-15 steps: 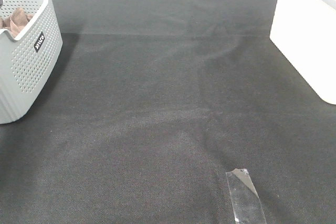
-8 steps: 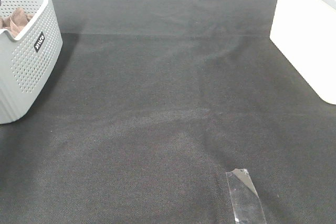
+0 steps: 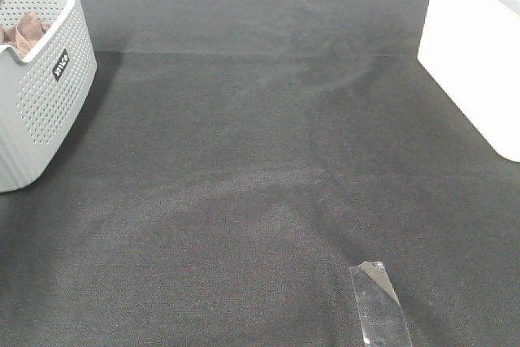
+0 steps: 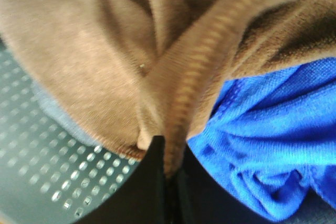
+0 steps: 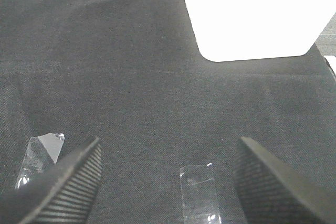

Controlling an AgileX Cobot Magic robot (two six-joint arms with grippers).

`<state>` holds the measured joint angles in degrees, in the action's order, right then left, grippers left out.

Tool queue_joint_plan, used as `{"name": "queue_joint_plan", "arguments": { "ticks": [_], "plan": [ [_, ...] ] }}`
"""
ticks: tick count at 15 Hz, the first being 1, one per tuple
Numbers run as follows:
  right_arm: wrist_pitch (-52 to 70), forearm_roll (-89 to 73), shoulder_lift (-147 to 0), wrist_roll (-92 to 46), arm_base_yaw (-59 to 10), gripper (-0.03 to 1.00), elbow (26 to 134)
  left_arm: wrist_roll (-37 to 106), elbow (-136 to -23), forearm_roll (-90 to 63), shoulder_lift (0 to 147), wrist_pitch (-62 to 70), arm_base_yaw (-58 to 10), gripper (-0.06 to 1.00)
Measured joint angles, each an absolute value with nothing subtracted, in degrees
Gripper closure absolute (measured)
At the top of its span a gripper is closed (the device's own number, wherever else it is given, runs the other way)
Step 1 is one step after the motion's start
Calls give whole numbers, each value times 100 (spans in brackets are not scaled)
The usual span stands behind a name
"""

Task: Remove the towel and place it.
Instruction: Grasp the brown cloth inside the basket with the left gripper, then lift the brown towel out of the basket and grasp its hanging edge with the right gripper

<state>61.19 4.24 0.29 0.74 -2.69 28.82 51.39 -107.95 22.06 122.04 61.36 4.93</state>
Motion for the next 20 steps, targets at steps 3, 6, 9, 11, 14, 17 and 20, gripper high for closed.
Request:
{"name": "queue_joint_plan", "arguments": {
  "ticks": [3,6,9,11,14,17,20],
  "plan": [
    [6119,424,29,74,-269,28,2882,4578,-10795,1896,11643,6154,493,94],
    [6119,424,29,74,-269,28,2882,4131,-10795,1123,11081,6159,493,94],
    [6119,424,29,74,-269,28,2882,3741,-10800,-80,10537,6171,493,94],
    [6119,424,29,74,-269,28,2882,3701,-10800,-642,10285,6171,493,94],
    [6119,413,29,0,-269,28,2882,3810,-10800,-1409,9866,6171,424,94],
    [5695,-304,-487,-579,-269,28,3019,3890,-10800,-1375,9700,6176,-86,94],
    [4670,-2172,-1908,-2429,-269,28,3077,3816,-10817,-1318,9580,6131,-859,94]
  ]
}}
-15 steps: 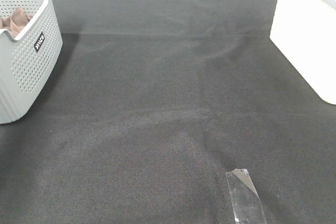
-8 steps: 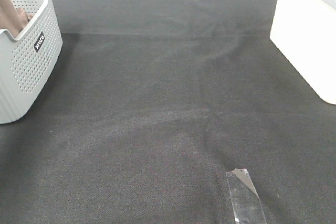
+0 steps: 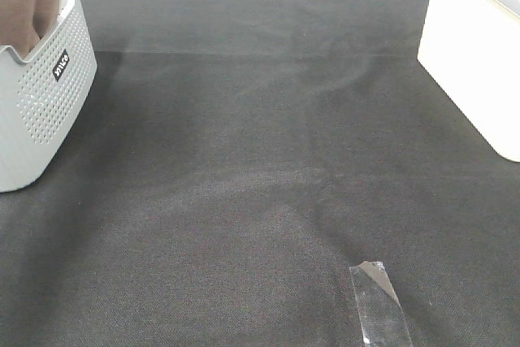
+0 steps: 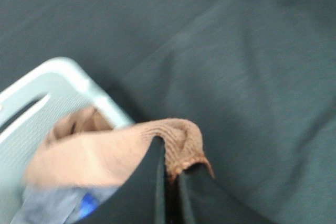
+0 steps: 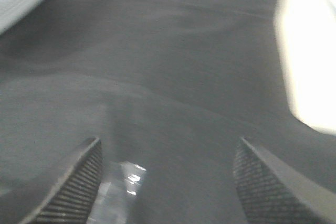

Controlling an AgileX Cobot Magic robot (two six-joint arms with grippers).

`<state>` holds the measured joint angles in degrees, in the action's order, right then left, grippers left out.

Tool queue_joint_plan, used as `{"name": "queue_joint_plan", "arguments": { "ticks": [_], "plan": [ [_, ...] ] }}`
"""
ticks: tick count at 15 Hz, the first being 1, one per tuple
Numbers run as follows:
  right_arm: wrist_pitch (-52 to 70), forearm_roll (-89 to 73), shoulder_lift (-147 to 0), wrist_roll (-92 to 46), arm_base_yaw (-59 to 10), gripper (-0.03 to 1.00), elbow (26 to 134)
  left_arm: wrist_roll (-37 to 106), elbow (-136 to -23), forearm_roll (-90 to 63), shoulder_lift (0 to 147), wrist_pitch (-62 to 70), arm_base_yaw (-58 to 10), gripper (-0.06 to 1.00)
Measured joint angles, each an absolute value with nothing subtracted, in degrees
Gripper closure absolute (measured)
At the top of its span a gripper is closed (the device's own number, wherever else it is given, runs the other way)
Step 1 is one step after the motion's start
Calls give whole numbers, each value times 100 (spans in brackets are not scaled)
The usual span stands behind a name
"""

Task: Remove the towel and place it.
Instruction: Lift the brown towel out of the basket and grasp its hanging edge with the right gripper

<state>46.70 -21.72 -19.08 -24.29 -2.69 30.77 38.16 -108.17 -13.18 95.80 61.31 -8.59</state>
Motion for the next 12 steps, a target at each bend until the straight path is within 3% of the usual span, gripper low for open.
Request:
{"name": "queue_joint_plan", "arguments": {
  "ticks": [7,12],
  "plan": [
    [4343,-6933,-5139,-7735,-269,28,3472,3369,-11327,-1134,9580,5529,-2068,94],
    [5260,-9202,-7437,-10250,-269,28,4429,3317,-11327,-1129,9580,4899,-2830,94]
  ]
}}
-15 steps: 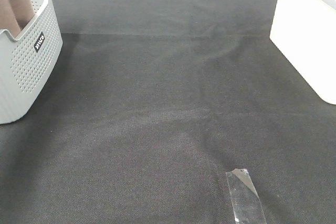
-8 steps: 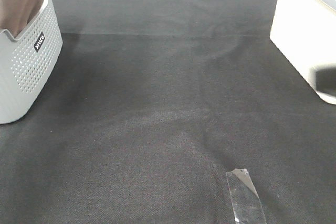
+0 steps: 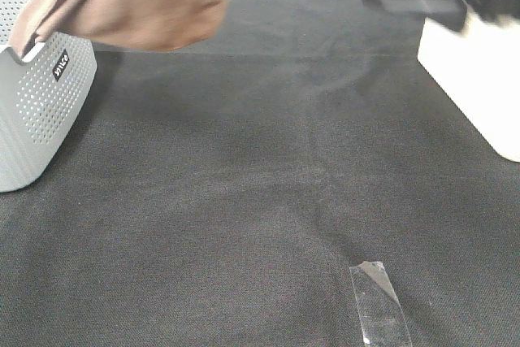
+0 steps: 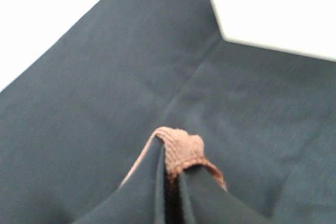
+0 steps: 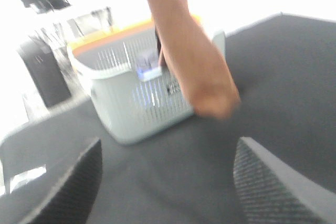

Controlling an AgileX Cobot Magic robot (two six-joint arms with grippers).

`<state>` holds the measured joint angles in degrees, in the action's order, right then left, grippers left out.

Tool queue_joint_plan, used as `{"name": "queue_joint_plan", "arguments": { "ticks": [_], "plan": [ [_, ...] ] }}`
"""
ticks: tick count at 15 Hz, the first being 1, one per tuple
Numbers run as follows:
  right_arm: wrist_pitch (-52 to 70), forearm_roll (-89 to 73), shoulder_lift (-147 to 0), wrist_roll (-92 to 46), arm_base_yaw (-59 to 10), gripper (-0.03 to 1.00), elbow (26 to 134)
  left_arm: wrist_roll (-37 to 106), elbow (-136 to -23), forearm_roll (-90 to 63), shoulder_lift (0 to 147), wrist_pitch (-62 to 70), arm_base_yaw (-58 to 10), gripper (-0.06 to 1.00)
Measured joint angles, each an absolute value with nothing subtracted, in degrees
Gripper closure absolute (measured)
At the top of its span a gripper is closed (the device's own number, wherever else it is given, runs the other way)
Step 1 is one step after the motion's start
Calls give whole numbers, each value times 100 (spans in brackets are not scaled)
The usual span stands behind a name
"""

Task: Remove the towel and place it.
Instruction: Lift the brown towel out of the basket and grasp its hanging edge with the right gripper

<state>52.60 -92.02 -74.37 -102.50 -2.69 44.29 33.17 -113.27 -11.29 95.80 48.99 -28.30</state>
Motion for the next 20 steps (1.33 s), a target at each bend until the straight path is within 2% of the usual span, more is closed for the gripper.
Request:
{"name": "queue_joint_plan", "arguments": {
  "ticks": [4,7,12,20],
  "plan": [
    [6068,-9820,-8783,-10995,-275,28,5036,3306,-11327,-1123,9580,4515,-3146,94],
    [6245,-9895,-9500,-11219,-653,26,5426,3306,-11327,-1123,9580,4286,-3300,94],
    [6136,-9906,-9878,-11316,-1467,25,5942,3243,-11327,-1192,9580,4022,-3438,94],
    [5667,-8915,-10084,-11207,-1473,25,5942,2825,-11327,-619,9580,4194,-3438,94]
  ]
}}
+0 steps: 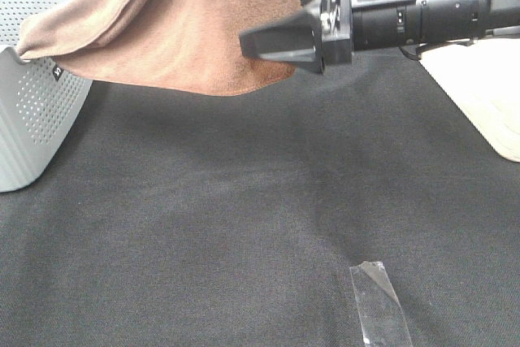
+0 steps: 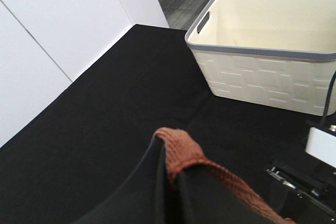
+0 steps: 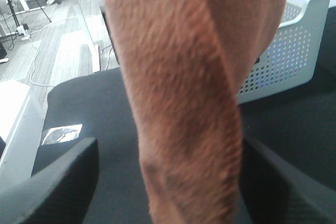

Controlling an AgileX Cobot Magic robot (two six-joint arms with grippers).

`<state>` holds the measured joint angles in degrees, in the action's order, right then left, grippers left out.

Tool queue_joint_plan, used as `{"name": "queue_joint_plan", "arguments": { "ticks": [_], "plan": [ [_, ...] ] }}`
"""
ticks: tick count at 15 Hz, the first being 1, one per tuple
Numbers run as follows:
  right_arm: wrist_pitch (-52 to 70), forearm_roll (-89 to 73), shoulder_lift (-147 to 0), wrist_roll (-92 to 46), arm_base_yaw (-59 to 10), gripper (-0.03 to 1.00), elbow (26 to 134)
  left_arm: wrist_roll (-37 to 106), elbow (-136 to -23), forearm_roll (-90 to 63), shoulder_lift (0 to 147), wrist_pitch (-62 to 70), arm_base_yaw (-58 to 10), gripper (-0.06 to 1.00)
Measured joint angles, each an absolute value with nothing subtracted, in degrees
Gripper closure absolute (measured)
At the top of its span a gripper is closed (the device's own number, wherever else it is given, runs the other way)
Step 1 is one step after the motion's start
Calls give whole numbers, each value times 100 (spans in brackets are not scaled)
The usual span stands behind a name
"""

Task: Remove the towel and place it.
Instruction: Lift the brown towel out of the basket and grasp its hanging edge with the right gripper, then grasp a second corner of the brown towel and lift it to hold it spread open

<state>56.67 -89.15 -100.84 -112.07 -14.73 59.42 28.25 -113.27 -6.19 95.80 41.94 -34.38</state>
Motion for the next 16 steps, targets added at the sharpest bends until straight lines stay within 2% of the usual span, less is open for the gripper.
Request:
{"name": "queue_joint_plan", "arguments": {
  "ticks": [2,4,5,7,8,10,12,14,16],
  "plan": [
    [5626,-8772,-10084,-11167,-1473,27,5942,2813,-11327,-590,9580,4194,-3438,94],
    [5552,-8629,-10084,-11167,-1473,40,5942,2813,-11327,-567,9580,4194,-3438,94],
    [5460,-8623,-10084,-11167,-1473,52,5942,2813,-11327,-561,9580,4194,-3438,94],
    [5380,-8623,-10061,-11167,-1473,86,5942,2813,-11327,-550,9580,4200,-3438,94],
    [5374,-8606,-9998,-11155,-1473,96,5942,2813,-11327,-550,9580,4217,-3438,94],
    [5374,-8663,-9912,-11081,-1473,96,5942,2802,-11327,-550,9580,4326,-3438,94],
    [5357,-8864,-9906,-10445,-1473,96,5942,2802,-11327,-550,9580,4584,-3438,94],
    [5351,-8583,-9895,-9339,-1473,96,6050,2796,-11327,-481,9580,4956,-3438,94],
    [5329,-7506,-9723,-7987,-1473,96,6486,2796,-11333,-264,9580,5128,-3438,94]
  ]
}}
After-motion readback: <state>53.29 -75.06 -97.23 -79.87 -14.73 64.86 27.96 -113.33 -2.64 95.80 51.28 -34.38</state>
